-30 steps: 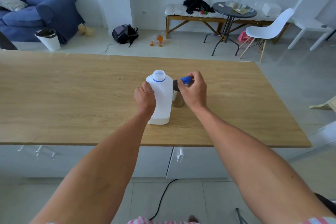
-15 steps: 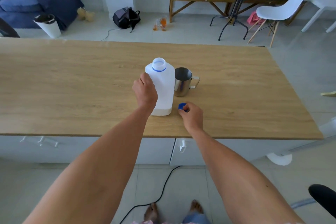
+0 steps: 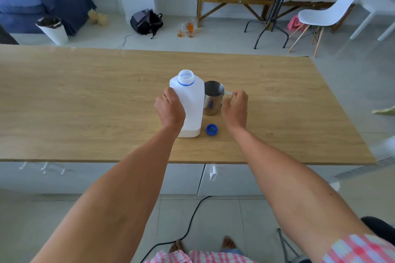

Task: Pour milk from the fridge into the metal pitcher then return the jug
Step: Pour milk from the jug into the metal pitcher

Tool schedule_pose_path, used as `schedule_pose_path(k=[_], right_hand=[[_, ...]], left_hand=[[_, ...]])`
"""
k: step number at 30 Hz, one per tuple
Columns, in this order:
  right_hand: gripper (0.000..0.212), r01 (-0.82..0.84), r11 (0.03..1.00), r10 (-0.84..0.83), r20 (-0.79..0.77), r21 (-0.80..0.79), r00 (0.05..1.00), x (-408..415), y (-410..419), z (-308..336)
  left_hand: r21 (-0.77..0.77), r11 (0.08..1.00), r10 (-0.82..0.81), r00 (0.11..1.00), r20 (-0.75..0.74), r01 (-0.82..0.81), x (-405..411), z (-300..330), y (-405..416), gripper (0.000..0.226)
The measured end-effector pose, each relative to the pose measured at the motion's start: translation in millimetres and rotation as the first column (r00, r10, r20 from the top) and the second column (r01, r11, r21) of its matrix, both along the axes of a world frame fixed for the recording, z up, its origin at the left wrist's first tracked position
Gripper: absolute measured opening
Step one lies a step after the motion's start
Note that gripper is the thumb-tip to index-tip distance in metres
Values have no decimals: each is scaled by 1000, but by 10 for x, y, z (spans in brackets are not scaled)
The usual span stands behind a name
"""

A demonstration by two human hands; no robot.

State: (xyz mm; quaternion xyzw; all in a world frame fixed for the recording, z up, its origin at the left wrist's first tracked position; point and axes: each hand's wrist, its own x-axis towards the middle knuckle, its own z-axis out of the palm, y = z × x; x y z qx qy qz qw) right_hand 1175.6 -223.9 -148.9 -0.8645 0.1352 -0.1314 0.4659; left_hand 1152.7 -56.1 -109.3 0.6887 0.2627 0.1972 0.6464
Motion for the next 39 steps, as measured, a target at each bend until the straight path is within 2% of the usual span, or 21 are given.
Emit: schedule_pose_path(k=[3, 7, 12, 15, 19, 22, 27, 33, 39], right_hand=[[37, -35, 999, 36, -147, 15, 988, 364, -112, 134], [21, -140, 990, 142, -332, 30, 933, 698, -210, 77], [27, -197, 980, 181, -383, -3, 906, 699, -216, -55], [19, -196, 980, 195, -390, 39, 900, 564, -175, -40], [28, -207, 965, 255, -383, 163, 888, 404, -140, -38], [22, -171, 948, 271, -392, 270, 879, 318, -93, -43], [18, -102, 934, 249, -417, 344, 874, 209, 3, -16], [14, -19, 922, 203, -440, 386, 875, 135, 70, 2], [19, 48, 899, 168, -444, 435, 880, 101, 31, 14]], left_hand=[[-13, 1000, 13, 1000, 20, -13, -10, -8, -15, 42], [-59, 998, 31, 999, 33, -29, -29, -59, -61, 59], [-90, 995, 36, 999, 15, -35, -14, -19, -81, 63], [33, 999, 26, 1000, 6, -26, 40, 73, -42, 64], [195, 980, -29, 1000, -12, 30, 146, 193, 59, 62], [345, 934, -78, 995, -63, 95, 185, 288, 110, 54], [503, 833, -163, 970, -179, 233, 284, 410, 163, 46], [585, 699, -215, 902, -375, 410, 451, 513, 156, 39], [627, 558, -215, 824, -524, 544, 522, 469, 98, 41]])
